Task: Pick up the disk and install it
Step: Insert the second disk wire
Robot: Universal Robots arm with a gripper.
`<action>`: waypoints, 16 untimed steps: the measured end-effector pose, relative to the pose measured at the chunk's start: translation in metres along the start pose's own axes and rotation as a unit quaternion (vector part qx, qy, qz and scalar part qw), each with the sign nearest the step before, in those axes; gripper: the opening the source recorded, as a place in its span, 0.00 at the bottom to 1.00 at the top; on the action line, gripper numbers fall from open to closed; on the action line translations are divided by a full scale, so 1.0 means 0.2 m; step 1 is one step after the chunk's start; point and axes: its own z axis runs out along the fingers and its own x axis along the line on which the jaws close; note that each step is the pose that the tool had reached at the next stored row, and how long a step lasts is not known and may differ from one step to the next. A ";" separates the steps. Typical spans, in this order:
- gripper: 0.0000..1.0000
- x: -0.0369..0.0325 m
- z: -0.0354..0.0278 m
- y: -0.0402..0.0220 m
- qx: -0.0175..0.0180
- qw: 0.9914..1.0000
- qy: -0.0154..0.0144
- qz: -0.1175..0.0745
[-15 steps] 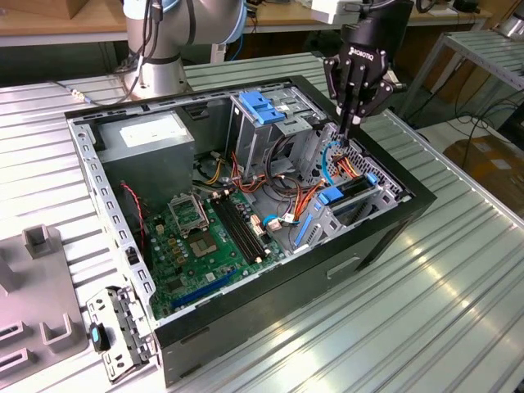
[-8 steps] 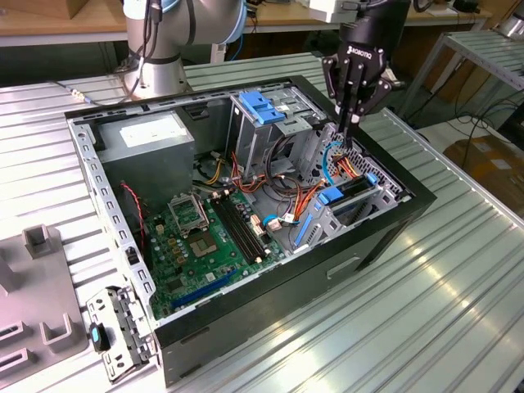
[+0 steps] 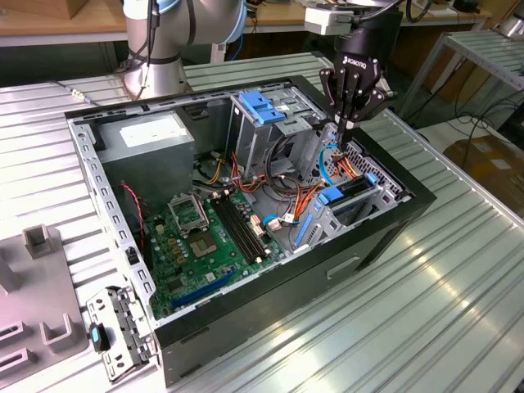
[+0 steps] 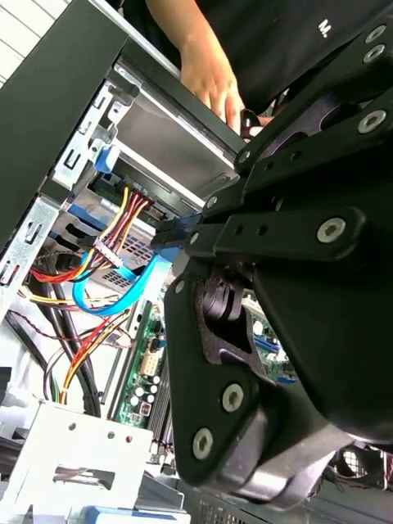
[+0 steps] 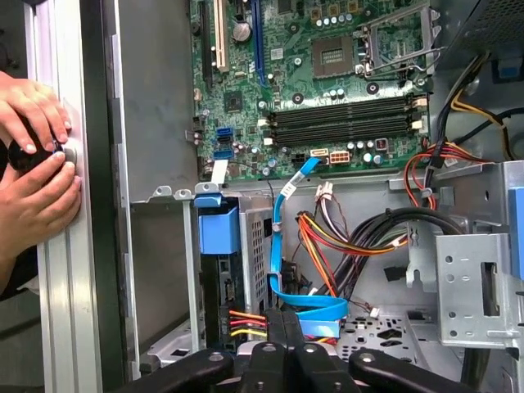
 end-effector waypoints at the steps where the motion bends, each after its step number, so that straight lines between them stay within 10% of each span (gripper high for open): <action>1: 0.11 0.000 0.001 0.000 0.000 1.000 0.000 0.000; 6: 0.11 -0.001 0.003 0.000 0.000 1.000 0.002 0.000; 10: 0.30 -0.003 0.003 0.000 0.000 1.000 0.005 0.000; 16: 0.16 -0.011 0.030 -0.003 0.000 1.000 0.007 0.000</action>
